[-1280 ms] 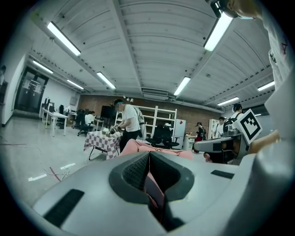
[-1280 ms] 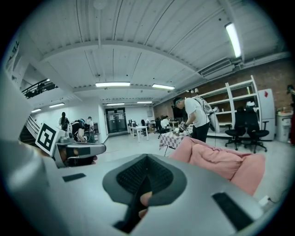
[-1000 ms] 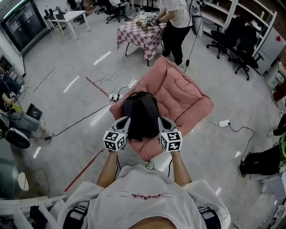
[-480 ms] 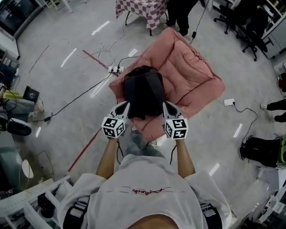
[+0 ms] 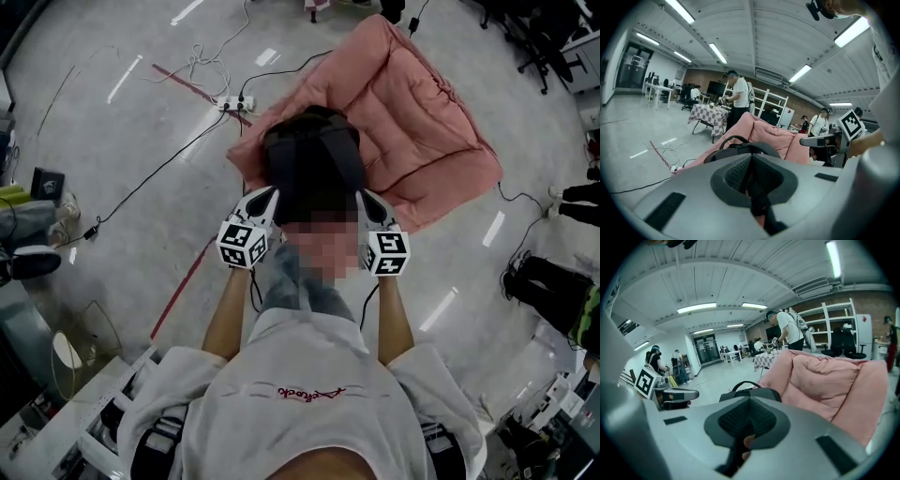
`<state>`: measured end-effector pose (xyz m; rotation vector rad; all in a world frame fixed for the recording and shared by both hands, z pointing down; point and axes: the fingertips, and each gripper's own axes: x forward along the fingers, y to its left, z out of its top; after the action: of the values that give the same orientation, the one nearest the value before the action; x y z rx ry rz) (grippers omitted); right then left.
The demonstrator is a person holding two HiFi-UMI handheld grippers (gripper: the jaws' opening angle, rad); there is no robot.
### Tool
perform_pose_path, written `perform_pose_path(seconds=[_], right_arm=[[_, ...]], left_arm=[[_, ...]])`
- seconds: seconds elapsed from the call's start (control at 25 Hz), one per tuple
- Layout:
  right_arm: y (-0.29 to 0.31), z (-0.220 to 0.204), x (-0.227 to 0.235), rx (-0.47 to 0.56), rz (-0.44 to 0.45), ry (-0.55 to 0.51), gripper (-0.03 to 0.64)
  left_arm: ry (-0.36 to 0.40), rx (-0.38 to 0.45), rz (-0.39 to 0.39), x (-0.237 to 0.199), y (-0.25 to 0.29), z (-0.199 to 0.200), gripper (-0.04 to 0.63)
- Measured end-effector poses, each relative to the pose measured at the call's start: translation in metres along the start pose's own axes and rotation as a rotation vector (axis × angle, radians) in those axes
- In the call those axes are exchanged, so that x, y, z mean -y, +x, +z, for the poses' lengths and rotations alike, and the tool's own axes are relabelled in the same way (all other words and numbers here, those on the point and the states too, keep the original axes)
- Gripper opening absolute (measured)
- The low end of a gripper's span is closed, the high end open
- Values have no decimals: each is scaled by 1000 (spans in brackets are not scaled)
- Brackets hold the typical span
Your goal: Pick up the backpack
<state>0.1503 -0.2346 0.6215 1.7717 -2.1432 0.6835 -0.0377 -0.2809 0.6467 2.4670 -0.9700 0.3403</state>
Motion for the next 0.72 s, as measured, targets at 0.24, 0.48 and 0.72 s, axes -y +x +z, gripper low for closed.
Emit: perform_pose_path(seconds=[0.24, 0.48, 0.72], right_arm=[[36, -9, 2, -19, -18, 29, 21], [60, -23, 19, -48, -27, -9, 111], [83, -24, 41, -49, -4, -83, 232]], left_arm=[[-17, -48, -41, -39, 25, -17, 12], [-19, -106, -53, -60, 47, -46, 14], [-11, -131, 0, -74, 68, -61, 138]])
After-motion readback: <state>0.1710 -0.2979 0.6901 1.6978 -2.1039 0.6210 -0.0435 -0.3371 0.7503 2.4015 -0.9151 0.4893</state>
